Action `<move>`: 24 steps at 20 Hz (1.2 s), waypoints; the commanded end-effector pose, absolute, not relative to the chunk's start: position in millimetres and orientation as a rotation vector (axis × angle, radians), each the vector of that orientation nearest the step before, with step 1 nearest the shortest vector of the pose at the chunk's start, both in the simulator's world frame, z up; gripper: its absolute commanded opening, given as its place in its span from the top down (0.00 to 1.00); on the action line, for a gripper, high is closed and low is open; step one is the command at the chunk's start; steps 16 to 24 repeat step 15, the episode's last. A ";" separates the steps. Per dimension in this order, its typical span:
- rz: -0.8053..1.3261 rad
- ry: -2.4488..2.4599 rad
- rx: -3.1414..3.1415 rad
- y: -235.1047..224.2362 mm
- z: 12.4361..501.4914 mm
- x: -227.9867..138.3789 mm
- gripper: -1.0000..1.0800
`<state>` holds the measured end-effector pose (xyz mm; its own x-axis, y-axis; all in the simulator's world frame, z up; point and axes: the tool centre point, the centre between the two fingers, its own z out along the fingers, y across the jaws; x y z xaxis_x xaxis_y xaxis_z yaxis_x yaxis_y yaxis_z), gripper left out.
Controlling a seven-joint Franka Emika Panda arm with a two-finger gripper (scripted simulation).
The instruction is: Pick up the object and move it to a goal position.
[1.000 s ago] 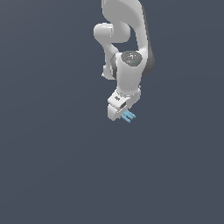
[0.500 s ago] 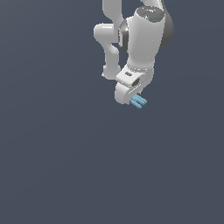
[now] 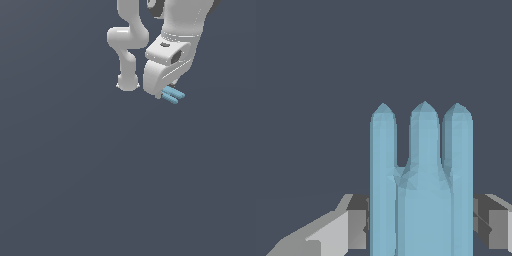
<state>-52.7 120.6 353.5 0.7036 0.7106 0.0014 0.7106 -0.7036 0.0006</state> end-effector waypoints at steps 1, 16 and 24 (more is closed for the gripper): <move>0.000 1.208 2.900 125.7 372.5 -51.8 1.00; 0.000 1.207 2.901 137.9 416.1 -47.0 1.00; 0.000 1.207 2.901 137.9 416.1 -47.0 1.00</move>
